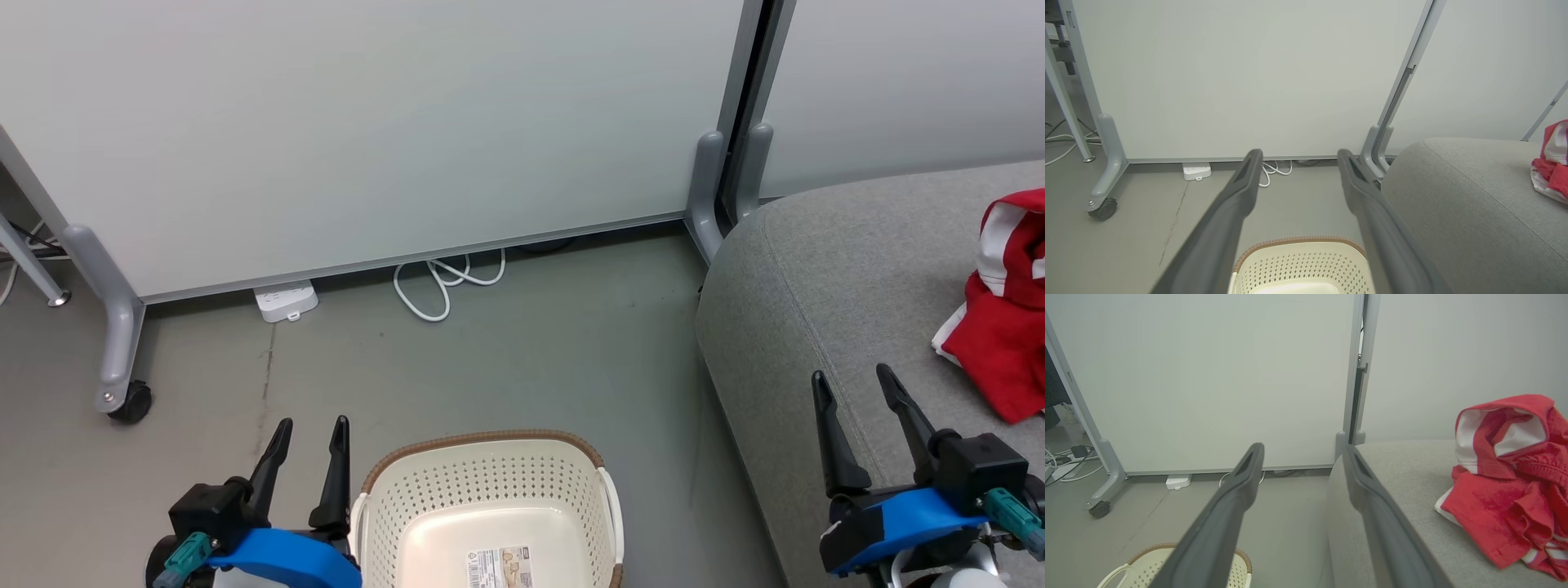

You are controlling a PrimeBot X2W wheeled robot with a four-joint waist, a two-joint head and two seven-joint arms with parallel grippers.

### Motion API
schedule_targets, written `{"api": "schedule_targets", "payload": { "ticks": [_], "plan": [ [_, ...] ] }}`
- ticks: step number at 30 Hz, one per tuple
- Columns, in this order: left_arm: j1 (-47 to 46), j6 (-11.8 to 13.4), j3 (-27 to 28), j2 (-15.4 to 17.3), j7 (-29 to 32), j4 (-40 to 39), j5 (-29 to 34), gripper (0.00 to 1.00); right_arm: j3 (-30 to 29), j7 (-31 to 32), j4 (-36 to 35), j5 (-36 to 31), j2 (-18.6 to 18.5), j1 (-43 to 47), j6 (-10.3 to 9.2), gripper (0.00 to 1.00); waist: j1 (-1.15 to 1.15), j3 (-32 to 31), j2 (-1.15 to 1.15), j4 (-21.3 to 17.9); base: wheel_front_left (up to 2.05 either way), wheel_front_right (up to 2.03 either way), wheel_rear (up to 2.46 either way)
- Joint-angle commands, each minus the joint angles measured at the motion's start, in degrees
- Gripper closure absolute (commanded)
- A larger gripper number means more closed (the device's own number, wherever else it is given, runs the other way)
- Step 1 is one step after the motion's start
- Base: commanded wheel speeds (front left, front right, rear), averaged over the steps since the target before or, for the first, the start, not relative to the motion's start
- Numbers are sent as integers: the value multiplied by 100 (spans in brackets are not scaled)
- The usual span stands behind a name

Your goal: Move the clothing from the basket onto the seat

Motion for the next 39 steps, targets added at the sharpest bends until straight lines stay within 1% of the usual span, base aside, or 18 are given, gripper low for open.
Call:
{"api": "schedule_targets", "payload": {
  "ticks": [1,11,12,20,36,38,39],
  "plan": [
    [39,-14,29,-12,-27,17,46,0,25,-34,20,57,21,1,1,0,1,-6,0,0,0,0,0],
    [51,-14,-27,-50,-27,85,-1,0,106,-56,130,128,30,-32,1,0,1,-47,0,10,0,0,0],
    [11,0,-29,-42,1,74,9,100,100,-25,122,138,17,-5,0,100,1,-47,0,9,0,0,0],
    [376,1,-97,-146,31,458,-12,100,102,11,580,143,59,203,0,100,1,-49,0,8,0,0,0],
    [268,-1,282,-237,466,206,-1432,100,31,297,650,1947,52,72,0,100,1,-36,0,13,0,0,0],
    [253,-1,325,-247,516,174,-1595,100,24,328,654,2155,51,57,0,100,1,-35,0,14,0,0,0],
    [253,-1,325,-247,516,174,-1595,100,24,328,654,2155,51,57,0,100,1,-35,0,14,0,0,0]
  ]
}}
